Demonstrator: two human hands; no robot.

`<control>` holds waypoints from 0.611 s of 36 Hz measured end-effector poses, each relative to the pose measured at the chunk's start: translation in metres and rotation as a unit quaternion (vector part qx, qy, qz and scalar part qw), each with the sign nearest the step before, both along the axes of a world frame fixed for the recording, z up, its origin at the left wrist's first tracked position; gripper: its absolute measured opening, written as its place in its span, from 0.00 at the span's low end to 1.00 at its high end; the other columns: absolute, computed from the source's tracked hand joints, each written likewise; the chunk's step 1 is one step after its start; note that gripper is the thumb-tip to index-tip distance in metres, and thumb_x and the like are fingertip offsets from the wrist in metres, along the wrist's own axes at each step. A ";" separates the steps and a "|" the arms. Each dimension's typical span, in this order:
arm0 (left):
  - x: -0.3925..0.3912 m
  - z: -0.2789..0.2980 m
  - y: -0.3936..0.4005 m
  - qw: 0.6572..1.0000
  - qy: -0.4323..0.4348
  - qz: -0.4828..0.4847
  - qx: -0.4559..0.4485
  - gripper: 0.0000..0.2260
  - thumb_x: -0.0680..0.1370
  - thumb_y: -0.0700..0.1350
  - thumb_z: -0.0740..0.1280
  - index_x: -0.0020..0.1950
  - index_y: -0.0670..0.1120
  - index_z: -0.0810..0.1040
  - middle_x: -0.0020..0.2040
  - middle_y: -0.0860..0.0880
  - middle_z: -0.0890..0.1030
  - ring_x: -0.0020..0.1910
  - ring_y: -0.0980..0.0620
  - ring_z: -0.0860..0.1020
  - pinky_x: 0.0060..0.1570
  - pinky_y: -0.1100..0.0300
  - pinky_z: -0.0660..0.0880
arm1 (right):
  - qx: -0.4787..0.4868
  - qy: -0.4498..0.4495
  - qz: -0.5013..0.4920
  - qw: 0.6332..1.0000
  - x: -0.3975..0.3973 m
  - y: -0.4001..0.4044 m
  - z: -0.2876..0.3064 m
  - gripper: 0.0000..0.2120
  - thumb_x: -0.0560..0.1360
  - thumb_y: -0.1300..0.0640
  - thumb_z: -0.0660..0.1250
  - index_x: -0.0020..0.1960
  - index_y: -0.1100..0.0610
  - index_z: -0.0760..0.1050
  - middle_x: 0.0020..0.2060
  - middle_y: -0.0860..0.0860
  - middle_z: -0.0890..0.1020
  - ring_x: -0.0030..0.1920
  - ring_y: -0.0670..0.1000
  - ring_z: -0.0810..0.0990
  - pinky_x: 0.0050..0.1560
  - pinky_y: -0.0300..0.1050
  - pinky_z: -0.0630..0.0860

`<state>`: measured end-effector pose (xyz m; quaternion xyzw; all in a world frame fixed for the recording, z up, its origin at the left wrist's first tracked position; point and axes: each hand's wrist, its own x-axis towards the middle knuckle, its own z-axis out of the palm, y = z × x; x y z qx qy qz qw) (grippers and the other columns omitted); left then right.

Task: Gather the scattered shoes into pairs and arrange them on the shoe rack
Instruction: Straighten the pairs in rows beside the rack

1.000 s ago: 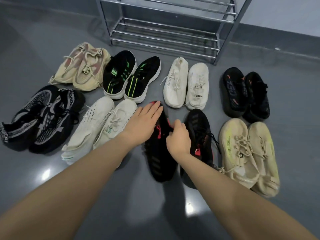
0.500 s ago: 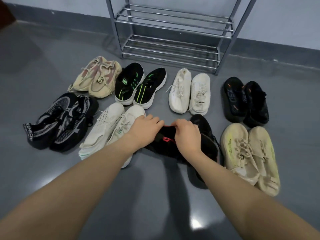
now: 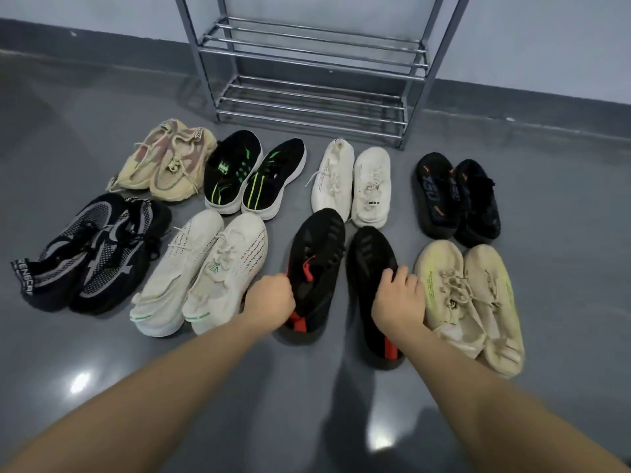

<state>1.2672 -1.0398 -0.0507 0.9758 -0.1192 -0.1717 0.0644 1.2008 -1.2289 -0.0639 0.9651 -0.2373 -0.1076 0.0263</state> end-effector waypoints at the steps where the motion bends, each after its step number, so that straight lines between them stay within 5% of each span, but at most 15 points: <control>1: -0.002 0.000 -0.002 1.000 0.010 0.006 -0.004 0.11 0.80 0.42 0.58 0.54 0.38 0.76 0.53 0.37 0.80 0.53 0.38 0.78 0.48 0.51 0.72 | 0.014 0.026 -0.011 0.999 -0.001 -0.002 -0.005 0.24 0.74 0.54 0.62 0.67 0.63 0.63 0.63 0.63 0.69 0.60 0.63 0.71 0.61 0.52 0.68; 5: -0.007 -0.003 -0.014 0.997 0.065 0.023 -0.019 0.09 0.78 0.40 0.59 0.52 0.36 0.75 0.53 0.36 0.79 0.53 0.37 0.78 0.48 0.51 0.73 | 0.088 0.072 -0.051 0.992 0.004 -0.004 -0.010 0.30 0.78 0.54 0.57 0.74 0.61 0.48 0.67 0.66 0.64 0.64 0.64 0.69 0.61 0.53 0.69; 14: 0.004 -0.022 -0.030 0.997 0.057 0.034 -0.049 0.27 0.79 0.44 0.59 0.74 0.43 0.51 0.61 0.38 0.70 0.58 0.38 0.74 0.53 0.46 0.71 | 0.221 -0.030 -0.067 0.973 0.003 -0.005 -0.012 0.26 0.75 0.66 0.60 0.70 0.56 0.57 0.60 0.62 0.68 0.50 0.65 0.76 0.46 0.54 0.74; 22: 0.013 -0.019 -0.023 0.998 0.054 -0.010 -0.042 0.25 0.76 0.35 0.61 0.72 0.40 0.58 0.57 0.39 0.74 0.55 0.39 0.75 0.46 0.50 0.71 | 0.223 -0.070 -0.018 0.972 0.001 -0.006 -0.014 0.30 0.73 0.70 0.57 0.71 0.52 0.58 0.60 0.59 0.67 0.44 0.61 0.77 0.41 0.50 0.76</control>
